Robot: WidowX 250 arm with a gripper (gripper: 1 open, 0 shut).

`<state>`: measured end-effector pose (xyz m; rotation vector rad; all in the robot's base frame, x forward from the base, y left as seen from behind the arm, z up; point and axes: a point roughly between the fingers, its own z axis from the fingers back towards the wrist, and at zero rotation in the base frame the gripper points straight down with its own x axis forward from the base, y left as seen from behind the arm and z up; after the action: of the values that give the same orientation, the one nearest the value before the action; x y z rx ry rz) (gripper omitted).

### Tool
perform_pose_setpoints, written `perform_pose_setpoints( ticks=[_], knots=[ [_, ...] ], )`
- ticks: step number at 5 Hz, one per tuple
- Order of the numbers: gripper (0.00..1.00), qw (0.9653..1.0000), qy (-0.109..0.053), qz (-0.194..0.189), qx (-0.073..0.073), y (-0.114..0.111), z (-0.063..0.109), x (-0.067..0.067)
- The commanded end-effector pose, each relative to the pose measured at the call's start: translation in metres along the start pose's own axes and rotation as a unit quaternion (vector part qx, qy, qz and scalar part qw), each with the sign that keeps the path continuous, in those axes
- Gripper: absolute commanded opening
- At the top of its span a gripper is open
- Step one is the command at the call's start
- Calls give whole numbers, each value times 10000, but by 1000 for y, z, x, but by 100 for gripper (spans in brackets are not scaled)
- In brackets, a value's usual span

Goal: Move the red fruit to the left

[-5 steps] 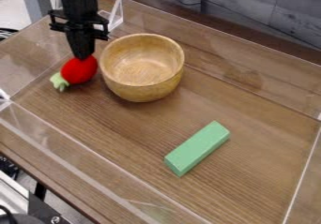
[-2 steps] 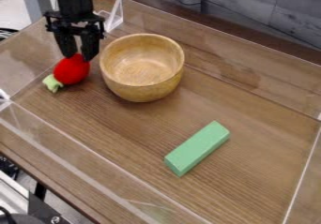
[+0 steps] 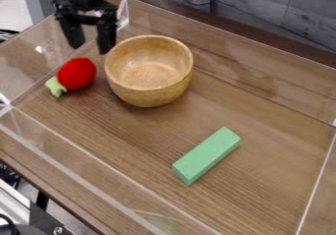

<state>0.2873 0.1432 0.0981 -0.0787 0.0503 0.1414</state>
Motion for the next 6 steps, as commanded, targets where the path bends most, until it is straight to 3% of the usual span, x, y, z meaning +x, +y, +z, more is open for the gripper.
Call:
perform_pose_setpoints(
  ticks=[1, 2, 5, 6],
  knots=[
    [0, 9989, -437, -155, 122, -17, 31, 4],
    [100, 9980, -530, -310, 154, -29, 37, 4],
    [100, 9939, -504, -957, 212, -68, 29, -9],
    [100, 9942, -499, -900, 307, -76, 28, -4]
  ],
)
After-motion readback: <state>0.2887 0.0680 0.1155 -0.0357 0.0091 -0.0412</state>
